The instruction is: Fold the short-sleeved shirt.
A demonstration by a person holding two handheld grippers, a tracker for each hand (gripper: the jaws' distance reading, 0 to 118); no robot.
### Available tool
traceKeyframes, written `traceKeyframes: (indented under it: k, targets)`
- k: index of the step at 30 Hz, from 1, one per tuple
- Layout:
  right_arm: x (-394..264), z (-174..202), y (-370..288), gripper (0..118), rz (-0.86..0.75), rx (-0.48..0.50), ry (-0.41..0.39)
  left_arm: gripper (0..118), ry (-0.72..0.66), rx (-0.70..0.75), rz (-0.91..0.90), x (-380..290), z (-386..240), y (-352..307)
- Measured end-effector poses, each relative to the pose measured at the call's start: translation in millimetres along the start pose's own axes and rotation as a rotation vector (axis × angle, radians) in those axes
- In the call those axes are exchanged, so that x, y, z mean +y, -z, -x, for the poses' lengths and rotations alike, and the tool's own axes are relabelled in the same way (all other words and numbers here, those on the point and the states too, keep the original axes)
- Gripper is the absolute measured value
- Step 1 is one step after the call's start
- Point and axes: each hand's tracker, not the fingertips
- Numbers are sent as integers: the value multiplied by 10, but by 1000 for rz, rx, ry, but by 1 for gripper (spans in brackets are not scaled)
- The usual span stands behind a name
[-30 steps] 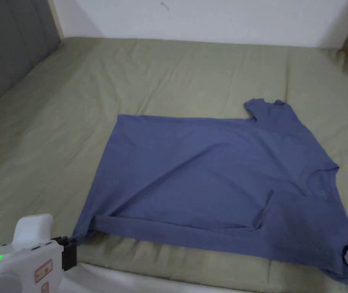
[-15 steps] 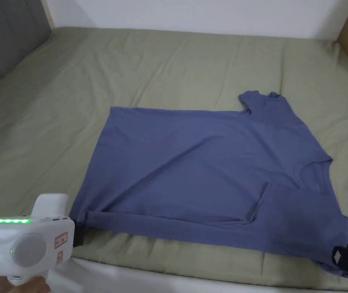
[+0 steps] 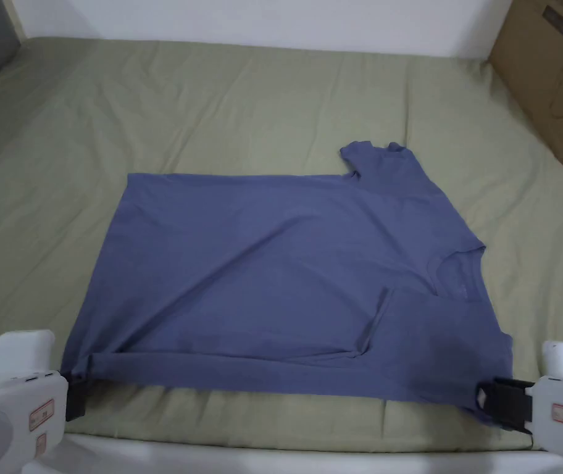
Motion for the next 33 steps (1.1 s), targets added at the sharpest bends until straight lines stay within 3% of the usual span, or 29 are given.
traceKeyframes:
  k: [2,5,10,14,19,25,31,33]
  targets:
    - [-80,32,100,0,50,-77,-38,1,-15,1,3,-17,52,-4]
    - [-101,-6,-7,0,7,-21,2,1,-24,8,5,-15,74,-33]
    - [62,-87,-195,0,-33,-25,16,1,-46,5,-7,61,125,-95]
    - [238,-134,-361,0,-89,22,78,0,-74,18,-38,215,151,-144]
    - [560,-139,-381,0,-123,31,70,0,-94,14,-71,534,212,-145]
    - [1169,-151,-116,0,-158,8,58,1,-76,44,-87,1124,211,154]
    - [1700,-92,453,0,-97,-34,28,1,36,106,-56,1592,29,749]
    - [1755,-69,661,0,-79,-54,24,8,41,109,-27,1629,14,928]
